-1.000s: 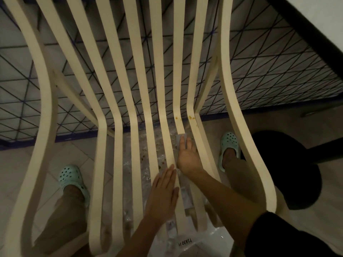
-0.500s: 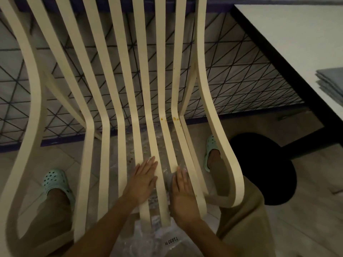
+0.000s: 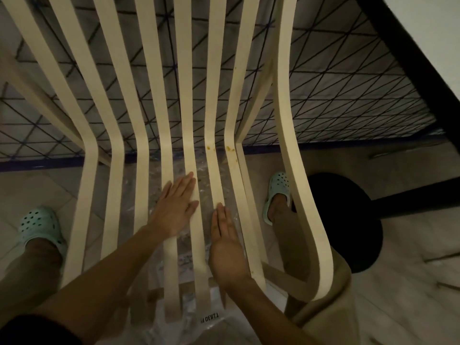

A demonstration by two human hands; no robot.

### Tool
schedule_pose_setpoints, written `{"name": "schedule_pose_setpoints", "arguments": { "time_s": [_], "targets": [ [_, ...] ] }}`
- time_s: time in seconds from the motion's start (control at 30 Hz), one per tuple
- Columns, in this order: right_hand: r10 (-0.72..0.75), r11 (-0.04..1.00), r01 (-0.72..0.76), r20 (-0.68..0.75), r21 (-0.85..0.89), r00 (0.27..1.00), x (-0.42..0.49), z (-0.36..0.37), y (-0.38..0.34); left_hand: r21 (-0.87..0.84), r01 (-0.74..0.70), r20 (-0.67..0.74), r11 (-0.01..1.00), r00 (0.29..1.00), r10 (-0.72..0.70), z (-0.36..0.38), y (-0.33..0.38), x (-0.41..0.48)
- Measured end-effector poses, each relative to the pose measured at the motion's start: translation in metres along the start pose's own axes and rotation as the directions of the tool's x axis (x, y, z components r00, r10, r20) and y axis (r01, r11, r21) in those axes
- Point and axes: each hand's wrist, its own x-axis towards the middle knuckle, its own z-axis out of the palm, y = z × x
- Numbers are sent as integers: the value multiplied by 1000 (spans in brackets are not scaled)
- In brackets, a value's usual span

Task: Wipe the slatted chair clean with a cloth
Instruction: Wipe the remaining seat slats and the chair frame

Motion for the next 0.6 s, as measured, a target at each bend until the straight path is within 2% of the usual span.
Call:
{"name": "schedule_pose_setpoints", "arguments": {
  "time_s": [0.13,0.37,0.47,0.6],
  "targets": [
    [-4,999,4,-12,35,1000,39,1,1,32,19,-104,999,994,-15,7,2,-2],
    [18,997,-17,-7,79,1000,100,-10,6,-46,23,-120,999,992,-29,9,2,0],
    [53,990,-44,-66,137,996,97,-19,2,-63,22,-135,998,990,-30,9,1,-2],
    [28,978,-28,2,206,1000,56,-13,4,-83,16,-131,996,991,-27,9,1,-2]
  ]
}}
